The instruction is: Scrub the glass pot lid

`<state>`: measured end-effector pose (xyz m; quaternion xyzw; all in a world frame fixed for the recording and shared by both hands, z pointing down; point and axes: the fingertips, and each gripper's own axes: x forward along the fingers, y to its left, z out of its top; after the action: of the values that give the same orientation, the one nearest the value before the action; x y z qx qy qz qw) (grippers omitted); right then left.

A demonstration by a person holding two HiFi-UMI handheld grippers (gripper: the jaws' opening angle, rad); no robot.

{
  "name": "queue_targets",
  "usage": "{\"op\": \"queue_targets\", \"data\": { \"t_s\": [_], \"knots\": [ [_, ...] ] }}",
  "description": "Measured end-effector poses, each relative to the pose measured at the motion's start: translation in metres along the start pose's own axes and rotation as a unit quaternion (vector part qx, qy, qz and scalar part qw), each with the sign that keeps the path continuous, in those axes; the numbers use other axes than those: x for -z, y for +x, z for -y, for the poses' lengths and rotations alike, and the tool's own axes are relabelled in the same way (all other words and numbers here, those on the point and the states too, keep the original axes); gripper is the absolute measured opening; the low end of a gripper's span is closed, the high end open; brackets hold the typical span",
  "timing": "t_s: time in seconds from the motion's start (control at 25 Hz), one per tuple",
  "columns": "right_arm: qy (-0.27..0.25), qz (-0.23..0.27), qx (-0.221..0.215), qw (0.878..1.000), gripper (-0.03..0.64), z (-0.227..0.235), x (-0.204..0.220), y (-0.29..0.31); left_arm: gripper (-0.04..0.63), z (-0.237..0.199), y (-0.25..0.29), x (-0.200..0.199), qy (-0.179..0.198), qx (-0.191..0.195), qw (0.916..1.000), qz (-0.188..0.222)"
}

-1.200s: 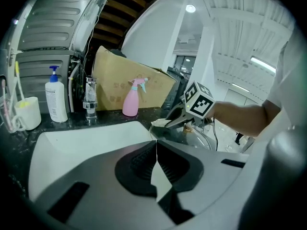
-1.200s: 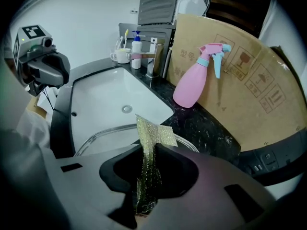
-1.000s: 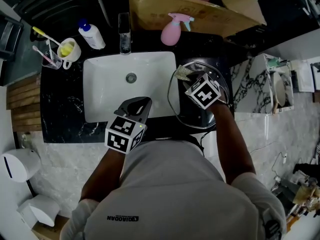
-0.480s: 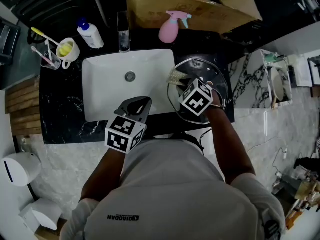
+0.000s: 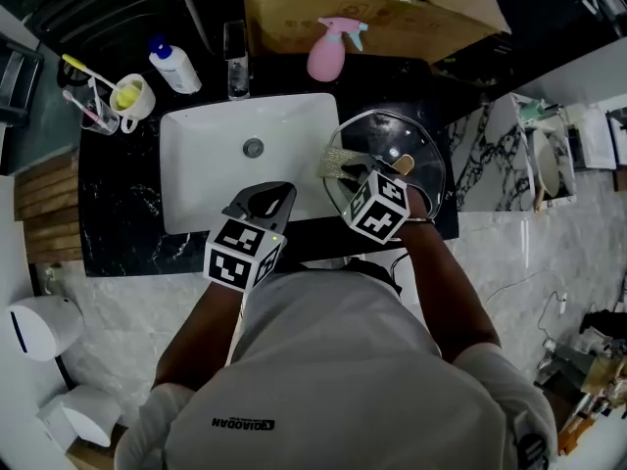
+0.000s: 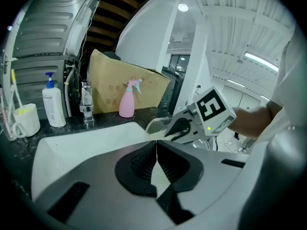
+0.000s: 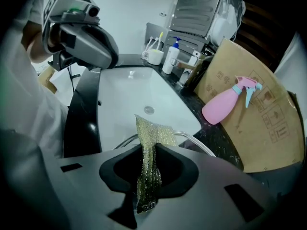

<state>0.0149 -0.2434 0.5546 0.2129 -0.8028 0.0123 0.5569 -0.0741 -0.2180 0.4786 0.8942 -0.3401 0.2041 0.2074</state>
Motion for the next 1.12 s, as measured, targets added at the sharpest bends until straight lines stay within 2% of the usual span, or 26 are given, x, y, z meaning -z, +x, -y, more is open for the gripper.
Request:
{"op": "queue_targets", "data": {
  "t_s": [0.24, 0.44, 0.68, 1.12],
  "knots": [
    [-0.086, 0.019, -0.021, 0.996, 0.097, -0.022, 0.009, -0.005, 0.015, 0.017, 0.006, -0.008, -0.032, -0.049, 0.9981, 0.019],
    [-0.139, 0.042, -0.044, 0.988, 0.097, -0.038, 0.017, -0.013, 0.015, 0.040, 0.004, -0.002, -0.048, -0.082, 0.9952, 0.022],
    [-0.183, 0.069, -0.077, 0.978, 0.097, -0.052, 0.034, -0.024, 0.015, 0.062, 0.004, 0.003, -0.086, -0.114, 0.9892, 0.034],
    [-0.267, 0.111, -0.125, 0.949, 0.098, -0.082, 0.072, -0.047, 0.015, 0.120, 0.023, 0.019, -0.114, -0.151, 0.9809, 0.046]
  ]
}}
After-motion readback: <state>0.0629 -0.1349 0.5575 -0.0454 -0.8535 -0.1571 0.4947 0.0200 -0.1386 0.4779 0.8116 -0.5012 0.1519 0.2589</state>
